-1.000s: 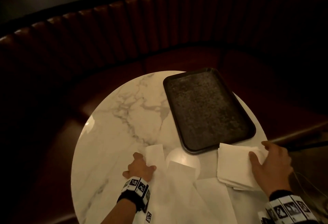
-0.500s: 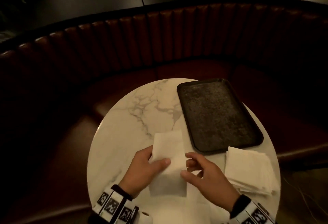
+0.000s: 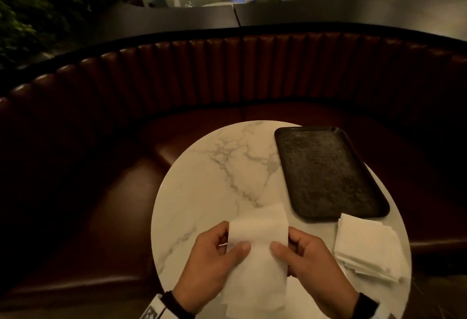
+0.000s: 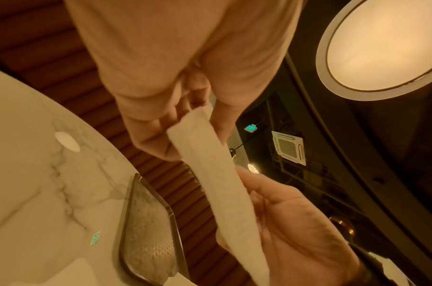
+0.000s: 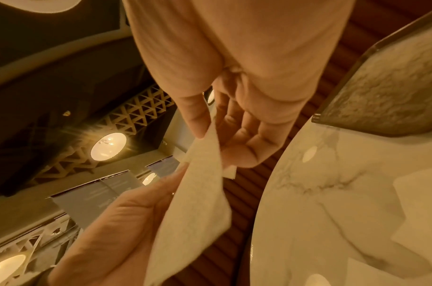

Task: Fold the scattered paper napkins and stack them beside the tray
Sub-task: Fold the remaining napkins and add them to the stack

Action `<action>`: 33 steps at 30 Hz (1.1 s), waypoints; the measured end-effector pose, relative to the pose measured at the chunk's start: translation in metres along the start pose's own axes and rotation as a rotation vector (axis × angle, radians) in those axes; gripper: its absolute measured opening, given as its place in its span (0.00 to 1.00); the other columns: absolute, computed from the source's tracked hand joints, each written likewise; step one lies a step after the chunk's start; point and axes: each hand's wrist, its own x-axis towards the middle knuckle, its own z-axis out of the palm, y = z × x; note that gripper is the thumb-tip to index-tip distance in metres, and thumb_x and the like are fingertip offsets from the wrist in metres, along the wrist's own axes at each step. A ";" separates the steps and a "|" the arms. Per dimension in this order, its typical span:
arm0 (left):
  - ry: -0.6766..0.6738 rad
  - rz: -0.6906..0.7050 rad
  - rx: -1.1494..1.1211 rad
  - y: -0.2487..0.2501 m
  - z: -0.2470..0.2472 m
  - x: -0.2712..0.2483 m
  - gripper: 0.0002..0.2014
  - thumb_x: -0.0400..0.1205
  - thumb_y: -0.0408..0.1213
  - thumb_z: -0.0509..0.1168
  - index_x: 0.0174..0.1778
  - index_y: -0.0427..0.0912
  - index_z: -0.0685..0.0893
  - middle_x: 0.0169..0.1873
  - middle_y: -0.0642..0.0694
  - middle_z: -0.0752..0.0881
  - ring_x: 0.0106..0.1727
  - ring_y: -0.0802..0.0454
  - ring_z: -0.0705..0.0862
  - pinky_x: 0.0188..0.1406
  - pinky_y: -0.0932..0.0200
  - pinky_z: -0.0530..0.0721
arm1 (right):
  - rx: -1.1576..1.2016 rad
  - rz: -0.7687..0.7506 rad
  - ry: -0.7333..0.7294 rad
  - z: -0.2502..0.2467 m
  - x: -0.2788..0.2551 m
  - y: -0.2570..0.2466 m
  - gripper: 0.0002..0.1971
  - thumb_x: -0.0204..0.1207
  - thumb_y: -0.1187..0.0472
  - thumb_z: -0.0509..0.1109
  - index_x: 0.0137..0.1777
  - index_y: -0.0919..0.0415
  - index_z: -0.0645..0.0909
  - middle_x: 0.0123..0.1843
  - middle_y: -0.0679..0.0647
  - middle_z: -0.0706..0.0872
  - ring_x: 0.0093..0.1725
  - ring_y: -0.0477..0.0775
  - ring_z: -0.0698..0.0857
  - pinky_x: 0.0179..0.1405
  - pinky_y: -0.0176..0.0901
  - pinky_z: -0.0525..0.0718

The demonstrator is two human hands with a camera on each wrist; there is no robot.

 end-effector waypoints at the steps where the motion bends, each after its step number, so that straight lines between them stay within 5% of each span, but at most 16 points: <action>1: 0.007 0.024 -0.003 0.001 0.000 -0.002 0.09 0.74 0.34 0.74 0.49 0.40 0.89 0.47 0.37 0.92 0.47 0.42 0.91 0.46 0.49 0.89 | -0.005 -0.024 -0.008 0.001 -0.002 -0.003 0.12 0.80 0.70 0.67 0.53 0.56 0.89 0.48 0.58 0.93 0.48 0.62 0.91 0.47 0.60 0.86; 5: 0.010 0.143 0.039 0.010 -0.001 -0.005 0.03 0.78 0.30 0.72 0.44 0.41 0.89 0.40 0.39 0.92 0.42 0.48 0.90 0.40 0.58 0.87 | -0.018 -0.116 -0.009 0.000 -0.009 -0.016 0.15 0.78 0.72 0.68 0.48 0.53 0.91 0.48 0.53 0.94 0.51 0.54 0.91 0.50 0.44 0.89; 8: 0.004 0.166 0.033 0.013 0.000 -0.006 0.05 0.82 0.27 0.68 0.46 0.39 0.88 0.37 0.38 0.91 0.39 0.48 0.88 0.40 0.57 0.84 | 0.042 -0.135 -0.009 -0.001 -0.013 -0.024 0.14 0.79 0.72 0.66 0.50 0.55 0.90 0.50 0.53 0.93 0.52 0.52 0.91 0.52 0.43 0.88; 11: 0.004 0.189 0.031 0.016 0.001 -0.006 0.07 0.81 0.34 0.66 0.49 0.45 0.89 0.27 0.36 0.79 0.32 0.47 0.76 0.35 0.57 0.77 | 0.110 -0.134 -0.023 -0.001 -0.015 -0.026 0.13 0.79 0.70 0.66 0.51 0.56 0.91 0.49 0.63 0.92 0.46 0.58 0.89 0.48 0.47 0.86; 13: 0.008 0.236 0.018 0.018 0.002 -0.007 0.10 0.79 0.33 0.65 0.49 0.45 0.90 0.29 0.40 0.82 0.33 0.50 0.77 0.36 0.60 0.77 | 0.140 -0.132 0.016 0.000 -0.016 -0.025 0.09 0.76 0.60 0.72 0.53 0.55 0.89 0.47 0.78 0.85 0.39 0.65 0.82 0.42 0.49 0.80; 15: 0.022 0.267 -0.006 0.021 0.003 -0.007 0.10 0.76 0.31 0.66 0.48 0.44 0.92 0.38 0.42 0.91 0.39 0.51 0.85 0.40 0.60 0.82 | 0.210 -0.129 -0.002 0.001 -0.017 -0.021 0.24 0.62 0.44 0.80 0.56 0.54 0.89 0.53 0.88 0.78 0.48 0.90 0.78 0.53 0.68 0.79; 17: 0.018 0.279 -0.049 0.026 0.005 -0.007 0.10 0.72 0.35 0.70 0.46 0.42 0.94 0.44 0.37 0.92 0.46 0.47 0.88 0.47 0.54 0.85 | 0.292 -0.126 -0.042 0.002 -0.021 -0.026 0.29 0.55 0.41 0.82 0.55 0.57 0.90 0.55 0.88 0.76 0.53 1.00 0.65 0.57 0.89 0.69; 18: 0.008 0.281 -0.063 0.029 0.005 -0.006 0.11 0.70 0.37 0.70 0.45 0.41 0.94 0.44 0.34 0.92 0.46 0.45 0.89 0.47 0.51 0.85 | 0.315 -0.139 -0.046 0.000 -0.023 -0.031 0.24 0.58 0.46 0.82 0.52 0.59 0.91 0.52 0.88 0.78 0.51 0.99 0.68 0.55 0.83 0.76; 19: -0.001 0.283 -0.061 0.031 0.005 -0.004 0.11 0.70 0.35 0.69 0.44 0.41 0.94 0.44 0.33 0.92 0.46 0.44 0.89 0.47 0.51 0.86 | 0.331 -0.152 -0.034 -0.003 -0.023 -0.036 0.15 0.64 0.54 0.79 0.48 0.61 0.91 0.46 0.84 0.82 0.45 0.92 0.77 0.47 0.64 0.84; 20: -0.010 0.285 -0.057 0.034 0.005 -0.003 0.10 0.73 0.30 0.68 0.41 0.41 0.95 0.42 0.35 0.92 0.45 0.45 0.90 0.45 0.54 0.86 | 0.332 -0.164 -0.027 -0.006 -0.024 -0.039 0.07 0.68 0.63 0.74 0.43 0.63 0.92 0.40 0.76 0.87 0.39 0.79 0.84 0.39 0.49 0.85; 21: -0.018 0.286 -0.041 0.035 0.004 -0.001 0.13 0.75 0.23 0.66 0.38 0.40 0.94 0.39 0.38 0.92 0.42 0.48 0.90 0.42 0.59 0.86 | 0.321 -0.174 -0.039 -0.009 -0.023 -0.039 0.06 0.66 0.67 0.72 0.39 0.64 0.91 0.38 0.69 0.88 0.36 0.69 0.84 0.34 0.45 0.82; 24: -0.060 0.255 -0.056 0.041 0.006 -0.002 0.16 0.77 0.18 0.62 0.36 0.37 0.93 0.35 0.41 0.91 0.36 0.51 0.88 0.36 0.65 0.83 | 0.289 -0.141 -0.070 -0.014 -0.023 -0.044 0.06 0.61 0.66 0.74 0.37 0.65 0.89 0.41 0.70 0.86 0.40 0.68 0.79 0.42 0.56 0.76; 28: -0.073 0.168 -0.128 0.048 0.013 -0.003 0.12 0.78 0.24 0.60 0.41 0.33 0.91 0.33 0.43 0.87 0.30 0.55 0.82 0.29 0.69 0.78 | 0.312 -0.116 -0.067 -0.018 -0.024 -0.044 0.07 0.66 0.64 0.68 0.35 0.63 0.89 0.42 0.65 0.89 0.44 0.66 0.86 0.48 0.54 0.80; 33: -0.116 -0.002 -0.186 0.054 0.023 0.004 0.24 0.82 0.53 0.56 0.55 0.36 0.86 0.40 0.30 0.85 0.40 0.38 0.82 0.41 0.49 0.79 | 0.302 -0.129 -0.074 -0.029 -0.018 -0.037 0.07 0.72 0.69 0.69 0.37 0.64 0.87 0.43 0.69 0.88 0.46 0.70 0.83 0.51 0.60 0.77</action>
